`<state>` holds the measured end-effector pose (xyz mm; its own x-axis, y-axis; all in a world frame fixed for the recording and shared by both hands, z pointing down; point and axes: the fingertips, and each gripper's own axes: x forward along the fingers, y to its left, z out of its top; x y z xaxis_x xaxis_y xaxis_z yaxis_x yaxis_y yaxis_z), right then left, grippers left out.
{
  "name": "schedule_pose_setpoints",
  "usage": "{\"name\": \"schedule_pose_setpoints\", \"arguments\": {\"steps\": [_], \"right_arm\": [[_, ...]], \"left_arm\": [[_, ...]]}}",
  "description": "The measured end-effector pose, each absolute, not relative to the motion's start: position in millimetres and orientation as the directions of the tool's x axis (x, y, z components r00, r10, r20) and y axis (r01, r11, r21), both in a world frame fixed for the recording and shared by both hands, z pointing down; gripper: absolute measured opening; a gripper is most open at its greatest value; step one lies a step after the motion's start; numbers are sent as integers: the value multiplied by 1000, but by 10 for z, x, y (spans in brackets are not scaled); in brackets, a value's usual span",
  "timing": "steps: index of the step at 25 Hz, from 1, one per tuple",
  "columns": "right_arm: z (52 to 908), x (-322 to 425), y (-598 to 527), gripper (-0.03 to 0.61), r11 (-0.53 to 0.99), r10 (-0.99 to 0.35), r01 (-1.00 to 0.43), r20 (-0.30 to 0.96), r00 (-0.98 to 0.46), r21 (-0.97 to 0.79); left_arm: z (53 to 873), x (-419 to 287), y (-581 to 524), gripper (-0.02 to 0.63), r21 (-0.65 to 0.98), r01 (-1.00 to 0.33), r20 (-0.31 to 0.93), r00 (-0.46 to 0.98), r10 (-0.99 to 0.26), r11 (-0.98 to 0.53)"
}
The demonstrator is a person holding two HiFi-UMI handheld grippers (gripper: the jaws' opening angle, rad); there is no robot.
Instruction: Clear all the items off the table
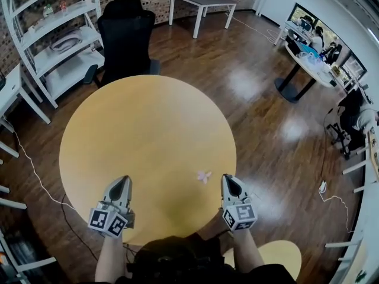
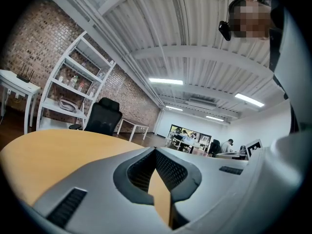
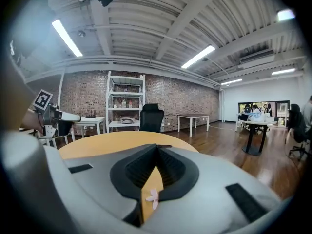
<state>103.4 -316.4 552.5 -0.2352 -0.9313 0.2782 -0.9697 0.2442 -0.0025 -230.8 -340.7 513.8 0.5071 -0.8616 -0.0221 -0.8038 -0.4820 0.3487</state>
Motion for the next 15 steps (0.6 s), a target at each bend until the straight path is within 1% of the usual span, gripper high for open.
{"name": "schedule_pose_setpoints", "arguments": {"steps": [2,3,4,5,11,13,15], "right_arm": [[5604,1048,-3273,6,257,-924,-966,287,-253,-24],[5660,1047,-3322,18,267,-918,-963,296,-265,-35],[5728,1042,-3363,67,279,-909,-959,310,-280,-47],[5808,1038,-3400,80,293,-897,-955,328,-295,-56],[6450,965,-3603,80,380,-794,-921,481,-370,-82],[6723,902,-3642,141,411,-742,-906,542,-395,-98],[6949,865,-3668,143,424,-704,-899,586,-402,-107]], "left_arm": [[5237,-2275,-3445,0,343,-812,13,506,-862,-472],[5289,-2263,-3463,0,343,-817,30,504,-863,-465],[5340,-2252,-3478,1,346,-820,45,500,-865,-456],[5388,-2239,-3490,0,350,-823,58,496,-866,-448],[5682,-2132,-3573,0,379,-839,141,471,-871,-392],[5795,-2071,-3584,0,393,-838,169,471,-866,-379],[5900,-2001,-3579,0,400,-839,197,472,-859,-369]]}}
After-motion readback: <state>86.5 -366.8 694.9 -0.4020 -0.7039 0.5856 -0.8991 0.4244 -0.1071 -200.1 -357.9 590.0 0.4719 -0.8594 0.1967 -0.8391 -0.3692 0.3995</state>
